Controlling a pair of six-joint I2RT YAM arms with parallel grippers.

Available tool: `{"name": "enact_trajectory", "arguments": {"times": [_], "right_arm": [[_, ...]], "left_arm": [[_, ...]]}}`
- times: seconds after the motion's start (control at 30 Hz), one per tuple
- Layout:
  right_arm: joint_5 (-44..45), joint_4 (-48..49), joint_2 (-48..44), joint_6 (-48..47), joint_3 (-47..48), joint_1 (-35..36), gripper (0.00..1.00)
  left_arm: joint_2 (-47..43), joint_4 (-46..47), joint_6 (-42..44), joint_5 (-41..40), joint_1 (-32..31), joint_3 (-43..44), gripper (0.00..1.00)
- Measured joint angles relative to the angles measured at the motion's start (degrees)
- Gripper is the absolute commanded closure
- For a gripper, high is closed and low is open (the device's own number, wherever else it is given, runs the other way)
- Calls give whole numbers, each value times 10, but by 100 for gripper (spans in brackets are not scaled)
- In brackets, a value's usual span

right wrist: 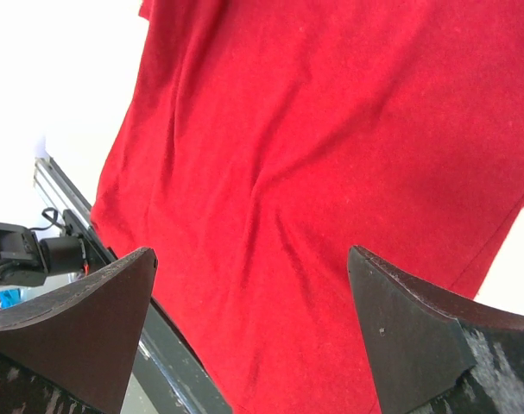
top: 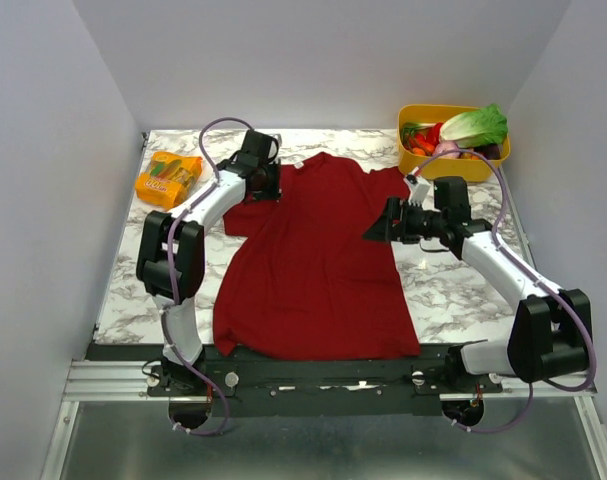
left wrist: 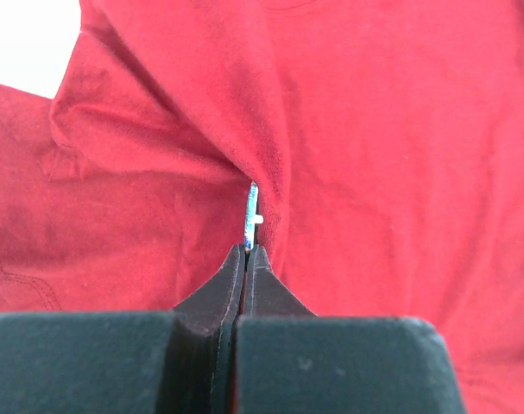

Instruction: Pin the brooch onto the clothing

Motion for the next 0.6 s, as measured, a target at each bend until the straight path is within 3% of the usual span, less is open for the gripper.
{"name": "enact_trajectory", "arguments": {"times": [0.3,0.6], "right_arm": [[-17,35,41,4,38,27,0],[-55,147,125,41,86,58,0]], "left_arm": [[-38,52,-1,70,21,-36,100],[-69,108,6,143,26,-77,100]]}}
